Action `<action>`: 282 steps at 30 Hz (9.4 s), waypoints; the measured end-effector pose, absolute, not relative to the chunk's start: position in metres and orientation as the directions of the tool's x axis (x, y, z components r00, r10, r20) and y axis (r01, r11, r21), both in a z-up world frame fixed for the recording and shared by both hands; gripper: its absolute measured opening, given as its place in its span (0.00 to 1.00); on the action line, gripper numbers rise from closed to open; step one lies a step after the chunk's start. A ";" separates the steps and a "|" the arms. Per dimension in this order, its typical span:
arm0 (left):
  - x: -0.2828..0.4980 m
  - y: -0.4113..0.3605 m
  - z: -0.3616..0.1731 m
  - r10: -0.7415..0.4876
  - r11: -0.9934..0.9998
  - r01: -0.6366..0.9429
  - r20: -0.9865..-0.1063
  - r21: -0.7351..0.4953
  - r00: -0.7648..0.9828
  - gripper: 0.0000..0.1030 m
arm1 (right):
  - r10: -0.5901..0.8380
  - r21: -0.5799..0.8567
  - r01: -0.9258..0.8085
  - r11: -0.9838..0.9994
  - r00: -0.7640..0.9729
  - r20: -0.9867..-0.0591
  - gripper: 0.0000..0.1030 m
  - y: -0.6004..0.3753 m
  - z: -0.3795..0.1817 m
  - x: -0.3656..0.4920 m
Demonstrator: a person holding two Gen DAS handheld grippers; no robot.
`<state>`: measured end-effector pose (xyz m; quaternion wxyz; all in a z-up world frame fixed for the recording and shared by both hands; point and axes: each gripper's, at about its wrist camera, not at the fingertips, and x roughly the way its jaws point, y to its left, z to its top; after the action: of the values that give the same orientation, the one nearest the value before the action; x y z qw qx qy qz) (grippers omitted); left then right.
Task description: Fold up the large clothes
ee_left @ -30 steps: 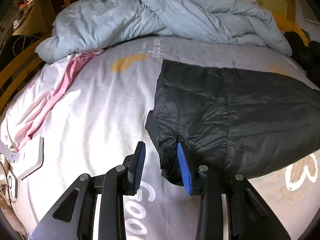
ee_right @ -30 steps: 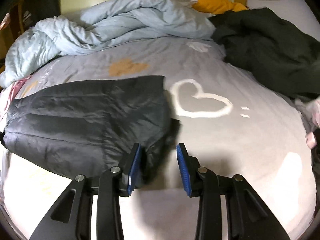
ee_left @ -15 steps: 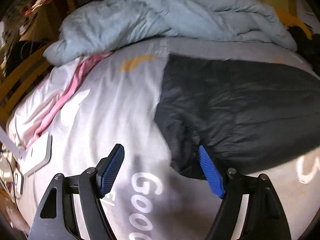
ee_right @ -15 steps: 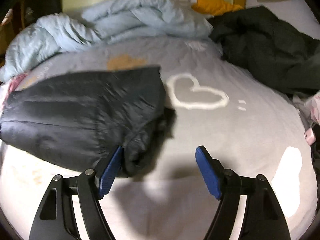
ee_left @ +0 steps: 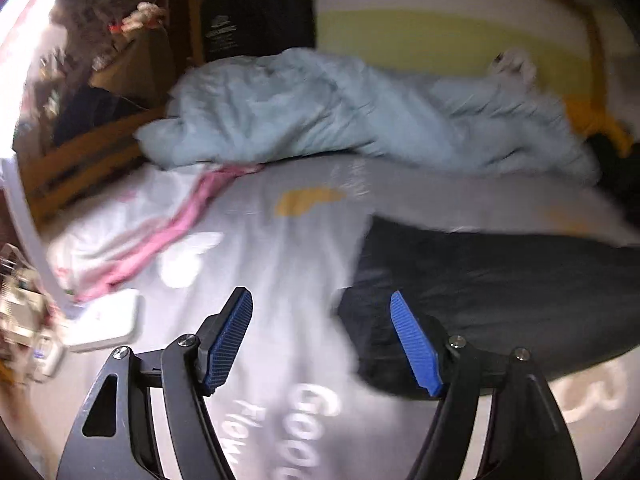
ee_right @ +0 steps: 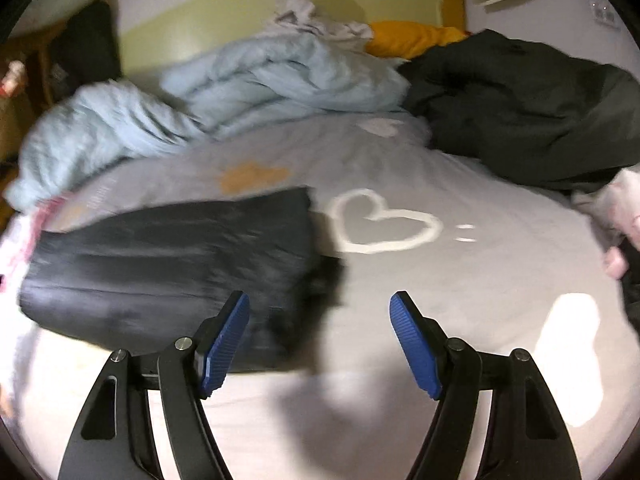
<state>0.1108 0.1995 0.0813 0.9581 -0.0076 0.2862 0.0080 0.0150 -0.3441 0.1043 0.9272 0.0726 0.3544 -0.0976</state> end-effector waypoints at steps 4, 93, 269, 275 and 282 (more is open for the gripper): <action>0.107 0.173 0.086 -0.143 0.989 0.108 -0.525 -0.096 0.839 0.69 | 0.026 0.276 0.196 0.941 0.772 -0.636 0.75 -0.328 0.091 0.009; 0.120 -0.030 0.109 -0.584 0.808 0.456 -0.608 -0.374 0.537 0.68 | -0.076 0.189 0.196 0.962 0.860 -0.505 0.20 -0.320 0.164 0.012; 0.186 0.127 0.013 -0.215 0.976 0.151 -0.823 -0.158 0.526 0.42 | 0.115 0.048 -0.142 0.989 0.511 -0.852 0.35 -0.114 0.034 0.173; 0.173 0.147 0.040 -0.286 0.954 0.110 -0.746 -0.278 0.602 0.34 | 0.097 0.032 -0.131 0.991 0.525 -0.845 0.35 -0.114 0.038 0.169; 0.134 0.149 0.121 -0.372 0.923 0.249 -0.521 -0.292 0.768 0.76 | 0.161 0.135 -0.091 0.987 0.646 -0.746 0.47 -0.143 0.078 0.140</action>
<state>0.1341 0.1493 0.1209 0.9345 -0.1034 0.2973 -0.1660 0.1399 -0.1428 0.0781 0.9062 0.0425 0.4150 0.0695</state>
